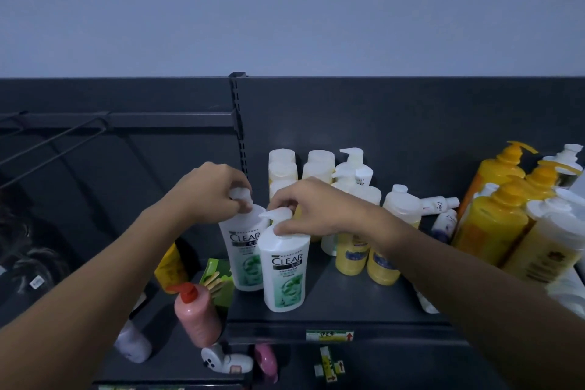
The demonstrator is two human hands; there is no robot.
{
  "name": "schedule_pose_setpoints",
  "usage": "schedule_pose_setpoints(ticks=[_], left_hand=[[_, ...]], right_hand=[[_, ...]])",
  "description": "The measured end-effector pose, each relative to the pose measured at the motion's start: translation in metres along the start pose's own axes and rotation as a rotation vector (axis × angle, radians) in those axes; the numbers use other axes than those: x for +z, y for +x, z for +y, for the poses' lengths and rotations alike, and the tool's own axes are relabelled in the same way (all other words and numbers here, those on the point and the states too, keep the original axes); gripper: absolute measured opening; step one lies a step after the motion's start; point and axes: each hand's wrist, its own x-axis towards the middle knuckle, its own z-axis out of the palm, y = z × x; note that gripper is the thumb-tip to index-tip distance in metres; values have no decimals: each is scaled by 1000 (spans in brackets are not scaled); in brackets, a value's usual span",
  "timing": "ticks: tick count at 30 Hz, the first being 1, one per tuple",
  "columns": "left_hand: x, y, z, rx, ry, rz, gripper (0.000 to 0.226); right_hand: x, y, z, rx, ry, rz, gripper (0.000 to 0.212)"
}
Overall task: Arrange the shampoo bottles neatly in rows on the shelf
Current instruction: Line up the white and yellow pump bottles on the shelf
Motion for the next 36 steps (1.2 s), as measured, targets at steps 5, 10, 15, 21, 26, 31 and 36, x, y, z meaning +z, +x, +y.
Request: schedule_pose_setpoints(ticks=[5,10,15,21,26,31,36], left_hand=[[4,0,7,22,28,-20,27],[13,3,26,89,49,-42,29],[21,8,53,168,33,-32,36],[30,16,97,275,28,-22,33],[37,24,129,341,14,-29,44],[42,32,152,374,-44,-65,36],[32,45,159,310,-135,-140,44]], right_hand=[[-7,-10,-8,-6,-156,40,17],[-22,-35,5,81,-207,27,39],[-38,-66,29,187,-234,-2,20],[-58,-107,58,292,-287,18,26],[-67,-131,73,361,-324,37,29],[-70,-140,85,378,-341,41,35],[-81,-139,84,410,-228,111,44]])
